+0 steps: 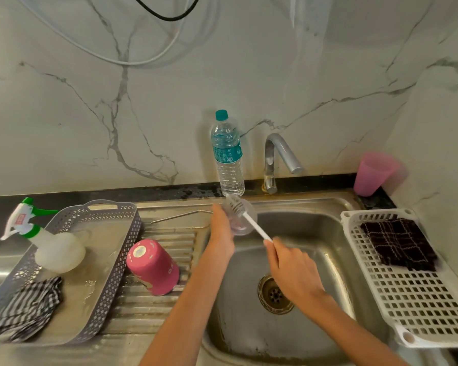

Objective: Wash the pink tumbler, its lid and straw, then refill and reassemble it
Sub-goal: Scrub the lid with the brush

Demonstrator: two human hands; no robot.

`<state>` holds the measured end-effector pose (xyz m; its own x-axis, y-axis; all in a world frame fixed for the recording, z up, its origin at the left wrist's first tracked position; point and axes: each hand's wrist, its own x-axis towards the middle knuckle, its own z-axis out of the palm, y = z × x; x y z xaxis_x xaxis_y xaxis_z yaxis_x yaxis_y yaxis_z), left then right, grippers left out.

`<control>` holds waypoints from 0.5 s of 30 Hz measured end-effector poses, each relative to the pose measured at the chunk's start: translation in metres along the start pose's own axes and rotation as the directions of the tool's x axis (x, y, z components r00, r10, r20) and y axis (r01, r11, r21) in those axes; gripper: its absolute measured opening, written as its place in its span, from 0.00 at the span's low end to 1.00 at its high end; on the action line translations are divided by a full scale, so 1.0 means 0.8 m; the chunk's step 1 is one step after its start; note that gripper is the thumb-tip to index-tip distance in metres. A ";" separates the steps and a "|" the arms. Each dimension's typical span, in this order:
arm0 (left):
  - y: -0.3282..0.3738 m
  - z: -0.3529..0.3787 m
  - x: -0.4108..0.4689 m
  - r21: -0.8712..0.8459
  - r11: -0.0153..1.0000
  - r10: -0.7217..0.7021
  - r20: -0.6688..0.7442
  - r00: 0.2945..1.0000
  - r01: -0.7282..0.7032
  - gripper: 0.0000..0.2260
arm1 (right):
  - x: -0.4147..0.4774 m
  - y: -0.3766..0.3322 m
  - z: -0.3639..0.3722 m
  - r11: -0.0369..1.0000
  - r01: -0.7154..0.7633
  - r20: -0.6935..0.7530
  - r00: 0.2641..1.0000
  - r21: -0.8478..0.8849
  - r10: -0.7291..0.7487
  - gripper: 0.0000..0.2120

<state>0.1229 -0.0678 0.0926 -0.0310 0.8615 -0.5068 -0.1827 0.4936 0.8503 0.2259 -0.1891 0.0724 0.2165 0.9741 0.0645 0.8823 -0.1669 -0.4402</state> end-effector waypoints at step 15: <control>0.036 -0.007 0.027 -0.127 0.992 0.004 -0.028 1.000 -0.008 0.17 | 0.004 -0.004 -0.003 1.000 0.007 0.019 1.000 -0.001 -0.007 0.16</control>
<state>0.1111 -0.0356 0.1052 -0.0593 0.8600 -0.5069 -0.3057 0.4677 0.8293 0.2248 -0.1856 0.0759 0.2027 0.9779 0.0503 0.8842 -0.1607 -0.4387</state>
